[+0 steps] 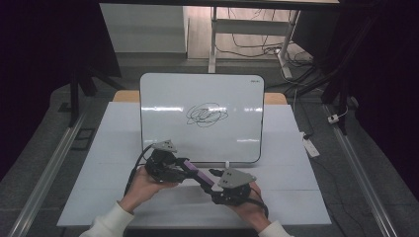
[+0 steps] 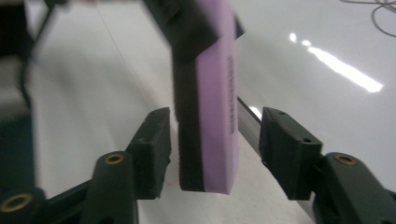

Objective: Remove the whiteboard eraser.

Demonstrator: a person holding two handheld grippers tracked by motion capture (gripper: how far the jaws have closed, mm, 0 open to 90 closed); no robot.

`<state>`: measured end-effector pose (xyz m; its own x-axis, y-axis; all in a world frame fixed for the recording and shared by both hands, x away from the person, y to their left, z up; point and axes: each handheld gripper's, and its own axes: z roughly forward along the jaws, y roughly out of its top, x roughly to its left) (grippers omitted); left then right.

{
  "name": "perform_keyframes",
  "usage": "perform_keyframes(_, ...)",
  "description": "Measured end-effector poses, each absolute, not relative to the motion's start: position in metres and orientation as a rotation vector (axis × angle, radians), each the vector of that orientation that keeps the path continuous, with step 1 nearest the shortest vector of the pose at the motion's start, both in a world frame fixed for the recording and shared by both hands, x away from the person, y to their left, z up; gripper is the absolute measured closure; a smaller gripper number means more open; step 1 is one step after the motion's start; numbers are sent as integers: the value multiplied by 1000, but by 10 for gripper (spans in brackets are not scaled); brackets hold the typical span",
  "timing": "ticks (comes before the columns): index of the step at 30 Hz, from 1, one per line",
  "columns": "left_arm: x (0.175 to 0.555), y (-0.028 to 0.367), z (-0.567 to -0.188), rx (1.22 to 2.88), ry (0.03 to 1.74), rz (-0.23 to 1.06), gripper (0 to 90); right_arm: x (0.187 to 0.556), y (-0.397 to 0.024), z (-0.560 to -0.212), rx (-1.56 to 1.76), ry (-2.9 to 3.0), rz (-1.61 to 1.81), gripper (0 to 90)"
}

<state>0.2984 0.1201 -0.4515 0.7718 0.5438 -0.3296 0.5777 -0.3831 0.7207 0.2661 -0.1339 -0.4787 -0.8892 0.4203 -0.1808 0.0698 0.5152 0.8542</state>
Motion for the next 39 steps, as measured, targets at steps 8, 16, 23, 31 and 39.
perform_keyframes(8,295,122,-446,2073,774,-12,382,288,-163,-465,530,2482,1474,342)
perform_keyframes(16,292,121,-444,2075,712,8,382,298,-173,-463,546,2529,1515,331)
perform_keyframes(23,289,116,-445,2105,641,28,382,300,-170,-465,509,2615,1531,308)
perform_keyframes(31,283,107,-446,2150,508,4,382,299,-161,-469,446,2714,1555,276)
perform_keyframes(39,277,101,-446,2166,397,-14,381,300,-155,-474,396,2824,1577,261)
